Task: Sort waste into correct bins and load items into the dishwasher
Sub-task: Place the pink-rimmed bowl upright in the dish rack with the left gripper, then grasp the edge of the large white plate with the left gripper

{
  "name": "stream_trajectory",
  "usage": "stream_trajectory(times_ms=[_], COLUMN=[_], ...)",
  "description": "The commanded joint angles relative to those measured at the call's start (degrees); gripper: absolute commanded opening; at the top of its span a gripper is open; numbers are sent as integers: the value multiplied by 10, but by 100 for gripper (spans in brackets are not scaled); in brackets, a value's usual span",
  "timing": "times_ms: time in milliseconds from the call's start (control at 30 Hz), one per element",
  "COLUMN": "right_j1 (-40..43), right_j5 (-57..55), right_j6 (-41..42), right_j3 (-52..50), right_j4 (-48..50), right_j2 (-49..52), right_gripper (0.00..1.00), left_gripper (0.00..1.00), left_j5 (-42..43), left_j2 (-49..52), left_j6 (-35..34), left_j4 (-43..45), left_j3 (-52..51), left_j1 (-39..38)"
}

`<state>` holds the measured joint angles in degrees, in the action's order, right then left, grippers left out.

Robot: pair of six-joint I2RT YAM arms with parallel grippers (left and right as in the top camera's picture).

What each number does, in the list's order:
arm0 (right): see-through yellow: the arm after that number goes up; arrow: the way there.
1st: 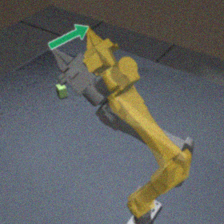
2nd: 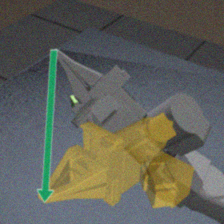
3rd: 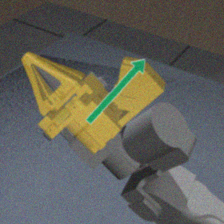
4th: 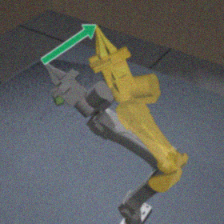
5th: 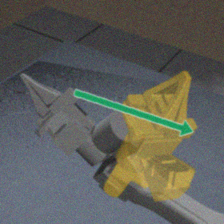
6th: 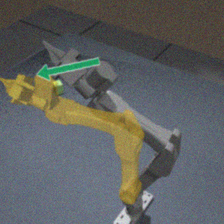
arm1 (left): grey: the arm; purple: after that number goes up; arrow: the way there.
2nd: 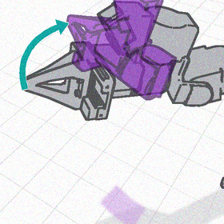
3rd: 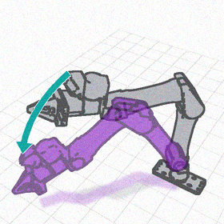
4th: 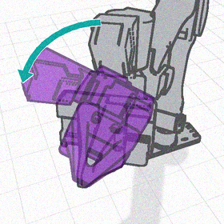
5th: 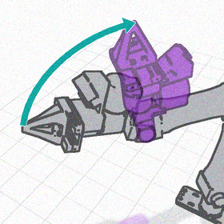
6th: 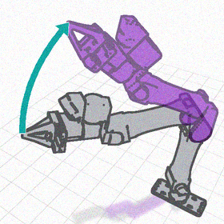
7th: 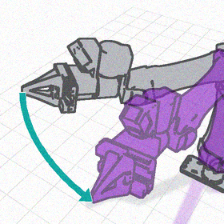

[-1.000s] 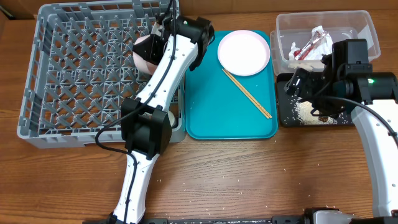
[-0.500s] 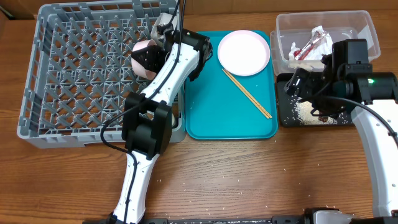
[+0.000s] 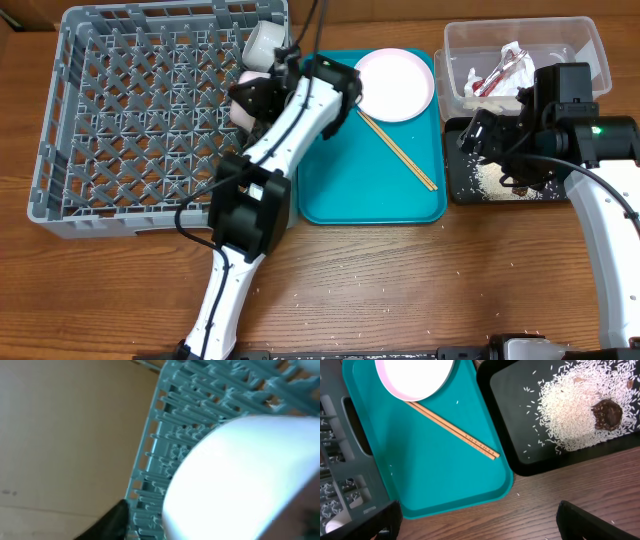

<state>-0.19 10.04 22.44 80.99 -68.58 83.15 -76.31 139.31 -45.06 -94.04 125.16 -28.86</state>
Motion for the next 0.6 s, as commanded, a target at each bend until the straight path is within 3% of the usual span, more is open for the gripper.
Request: stream_trajectory(times_ms=[0, 167, 400, 567], right_j1=[-2, -2, -2, -2], right_j5=[-6, -6, -6, -6], right_j6=[-2, -2, -2, -2], right_j3=[0, 0, 0, 0], right_j4=[1, 1, 1, 1], right_j2=[-1, -1, -1, -1], right_gripper=[100, 100, 100, 100], left_gripper=[55, 61, 72, 75], left_j5=[26, 75, 256, 351], left_j2=[-2, -2, -3, -3], left_j6=[-2, 43, 240, 290], left_j4=[0, 10, 96, 114], left_j3=[-2, 6, 67, 138], left_j1=[-7, -7, -6, 0])
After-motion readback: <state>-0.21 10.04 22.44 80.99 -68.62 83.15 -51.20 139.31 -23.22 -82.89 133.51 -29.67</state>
